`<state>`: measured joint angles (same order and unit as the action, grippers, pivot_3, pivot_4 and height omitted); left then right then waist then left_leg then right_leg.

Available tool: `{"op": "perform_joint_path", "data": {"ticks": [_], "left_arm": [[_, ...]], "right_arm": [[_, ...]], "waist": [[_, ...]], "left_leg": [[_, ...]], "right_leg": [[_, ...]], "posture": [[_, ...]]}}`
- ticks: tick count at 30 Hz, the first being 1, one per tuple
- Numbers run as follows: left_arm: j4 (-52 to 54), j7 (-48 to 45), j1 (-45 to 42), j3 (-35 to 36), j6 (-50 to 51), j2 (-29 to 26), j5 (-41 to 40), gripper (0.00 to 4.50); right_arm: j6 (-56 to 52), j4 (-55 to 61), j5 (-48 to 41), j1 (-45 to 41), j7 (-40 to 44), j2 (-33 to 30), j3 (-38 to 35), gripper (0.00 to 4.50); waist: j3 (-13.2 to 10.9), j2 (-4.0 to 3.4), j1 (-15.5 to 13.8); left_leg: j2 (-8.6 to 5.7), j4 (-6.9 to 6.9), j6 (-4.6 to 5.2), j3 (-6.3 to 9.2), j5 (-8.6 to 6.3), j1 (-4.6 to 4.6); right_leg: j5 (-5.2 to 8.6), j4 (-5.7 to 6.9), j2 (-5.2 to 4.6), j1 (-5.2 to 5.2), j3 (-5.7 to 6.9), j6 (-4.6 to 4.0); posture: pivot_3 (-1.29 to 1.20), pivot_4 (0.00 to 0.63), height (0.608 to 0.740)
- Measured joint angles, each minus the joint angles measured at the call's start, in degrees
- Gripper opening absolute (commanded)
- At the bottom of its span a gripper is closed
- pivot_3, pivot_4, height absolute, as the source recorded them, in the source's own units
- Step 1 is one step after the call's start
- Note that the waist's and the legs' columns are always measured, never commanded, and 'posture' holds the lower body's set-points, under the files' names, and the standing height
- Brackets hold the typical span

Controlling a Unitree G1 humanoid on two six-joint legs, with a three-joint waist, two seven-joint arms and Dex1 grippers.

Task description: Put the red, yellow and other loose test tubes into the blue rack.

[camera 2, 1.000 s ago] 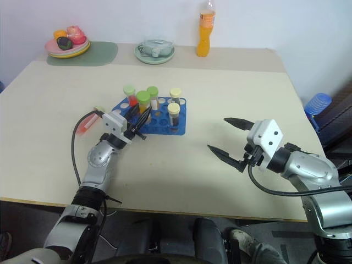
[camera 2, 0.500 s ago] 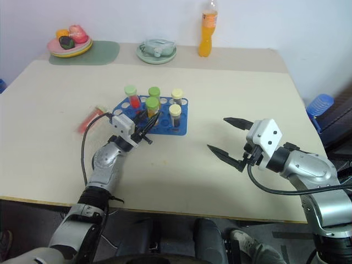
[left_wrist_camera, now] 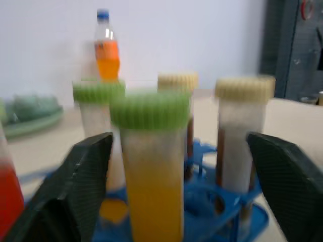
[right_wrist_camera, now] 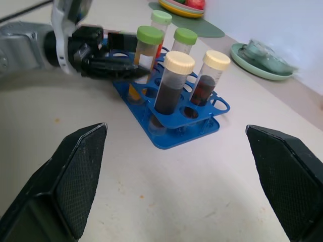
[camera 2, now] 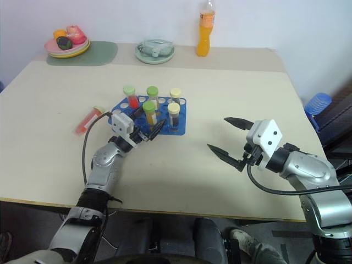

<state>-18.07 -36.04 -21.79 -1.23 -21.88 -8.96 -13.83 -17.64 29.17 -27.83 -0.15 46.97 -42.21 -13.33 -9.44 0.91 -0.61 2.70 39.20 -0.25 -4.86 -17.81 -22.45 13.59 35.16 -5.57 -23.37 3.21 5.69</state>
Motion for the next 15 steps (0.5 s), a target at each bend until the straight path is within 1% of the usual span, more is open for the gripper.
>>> {"op": "perform_joint_path", "data": {"ticks": [4,6,9,10,11,13,15], "left_arm": [[7.2,0.3,2.4,1.3,3.1,-1.5,-2.5,4.21],[11.0,1.3,3.0,3.1,8.7,-3.5,-6.1,4.21],[15.5,4.3,2.2,9.9,20.7,-10.8,-12.6,4.21],[15.3,5.8,0.9,12.2,25.3,-14.1,-13.7,4.21],[14.8,6.9,-0.2,14.2,28.0,-16.4,-14.2,4.21],[13.4,10.0,-3.0,16.2,34.7,-22.3,-13.1,4.21],[12.1,12.5,-5.4,16.5,39.1,-25.9,-10.6,4.21]], "right_arm": [[0.4,-0.7,0.0,-0.3,0.2,0.8,1.5,4.50],[0.6,-1.2,0.0,-1.1,0.4,1.1,2.0,4.50],[0.9,-2.4,0.1,-2.5,0.8,1.4,3.4,4.50],[1.1,-2.8,0.1,-3.0,0.9,1.6,4.0,4.50],[1.3,-3.1,0.1,-3.2,1.1,2.0,4.4,4.50],[1.8,-4.3,0.3,-4.4,1.4,2.7,5.8,4.50],[1.9,-5.1,0.6,-5.4,1.7,3.0,6.5,4.50]], "waist": [[0.0,-0.01,-0.1],[0.0,0.01,0.1],[0.0,0.00,0.4],[0.0,0.01,0.4],[0.0,0.00,0.4],[-0.1,0.05,0.3],[0.0,0.03,-0.1]], "left_leg": [[0.00,0.01,-0.01,0.01,0.01,0.00],[0.02,0.01,-0.01,0.05,0.01,0.00],[0.04,0.01,-0.02,0.11,0.02,0.04],[0.04,0.01,-0.04,0.11,0.03,0.04],[0.04,0.00,-0.04,0.10,0.03,0.04],[0.02,0.00,-0.04,0.09,0.03,0.02],[-0.01,-0.01,-0.04,0.05,0.02,0.00]], "right_leg": [[0.00,0.03,0.00,0.00,0.00,0.00],[0.00,0.04,0.00,0.00,0.00,0.00],[0.01,0.16,0.04,-0.03,0.01,0.00],[0.01,0.16,0.05,-0.04,0.02,0.00],[0.01,0.15,0.05,-0.04,0.02,0.00],[0.01,0.12,0.04,-0.03,0.02,0.01],[0.02,0.04,0.02,0.00,0.02,0.01]], "posture": [[0.00,0.150,0.740],[0.00,0.150,0.740],[0.00,0.150,0.740],[0.00,0.150,0.740],[0.00,0.150,0.740],[0.00,0.150,0.740],[0.00,0.150,0.740]]}}
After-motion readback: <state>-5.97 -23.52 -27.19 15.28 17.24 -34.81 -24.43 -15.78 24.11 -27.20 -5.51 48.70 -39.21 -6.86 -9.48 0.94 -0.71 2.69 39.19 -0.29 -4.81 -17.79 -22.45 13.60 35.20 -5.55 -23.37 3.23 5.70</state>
